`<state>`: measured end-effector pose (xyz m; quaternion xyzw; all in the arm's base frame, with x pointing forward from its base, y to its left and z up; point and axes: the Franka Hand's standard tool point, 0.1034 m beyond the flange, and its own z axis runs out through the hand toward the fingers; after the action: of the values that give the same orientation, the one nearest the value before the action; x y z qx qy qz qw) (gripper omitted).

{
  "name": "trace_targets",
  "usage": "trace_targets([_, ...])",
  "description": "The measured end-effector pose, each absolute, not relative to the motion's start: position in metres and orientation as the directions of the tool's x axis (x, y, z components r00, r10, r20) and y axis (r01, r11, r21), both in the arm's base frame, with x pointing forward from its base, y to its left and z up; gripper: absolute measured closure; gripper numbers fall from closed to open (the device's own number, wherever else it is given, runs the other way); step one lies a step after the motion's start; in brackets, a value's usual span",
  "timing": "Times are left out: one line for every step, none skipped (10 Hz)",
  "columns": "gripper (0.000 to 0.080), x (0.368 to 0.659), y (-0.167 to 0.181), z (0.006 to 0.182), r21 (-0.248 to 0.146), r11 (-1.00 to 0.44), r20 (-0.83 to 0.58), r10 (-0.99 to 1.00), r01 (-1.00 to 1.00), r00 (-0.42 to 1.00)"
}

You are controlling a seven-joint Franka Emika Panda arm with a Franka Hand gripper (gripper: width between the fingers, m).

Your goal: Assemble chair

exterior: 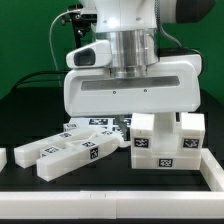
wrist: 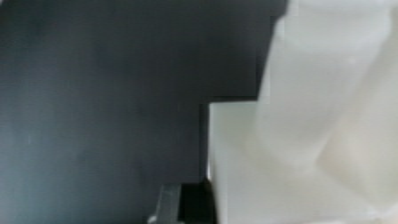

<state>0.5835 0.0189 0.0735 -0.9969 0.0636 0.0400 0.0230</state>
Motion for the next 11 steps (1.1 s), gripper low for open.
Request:
trace_targets([0.0769,0.577,0.023,0.082,-0.039,-0.993,-0.210,-0.101,-0.112,0.972])
trace_targets([0.0769,0.578,0.020,0.090,-0.044,-0.992,-0.302,-0.100,-0.118,0.948])
trace_targets([0.0769,0.579,0.018,0.091,-0.045,-0.991,-0.365,-0.099,-0.124,0.926])
trace_targets([0.0769,0.577,0.014,0.088,-0.043,-0.990,-0.404,-0.105,-0.134,0.909])
trace_targets([0.0769,0.568,0.013,0.088,-0.040,-0.990,-0.488,-0.101,-0.138,0.867])
trace_targets([0.0769,0.568,0.012,0.086,-0.037,-0.990,-0.540,-0.096,-0.138,0.836])
trace_targets([0.0769,0.566,0.011,0.083,-0.034,-0.990,-0.583,-0.093,-0.138,0.807])
trace_targets([0.0769,0.558,0.009,0.086,-0.021,-0.992,-0.675,-0.077,-0.123,0.734])
trace_targets([0.0769,0.563,0.008,0.087,0.000,-0.996,-0.742,-0.060,-0.090,0.668])
trace_targets([0.0769,0.579,0.009,0.082,0.006,-0.997,-0.732,-0.056,-0.075,0.679])
trace_targets([0.0769,0.580,0.011,0.082,0.019,-0.996,-0.738,-0.069,-0.082,0.671])
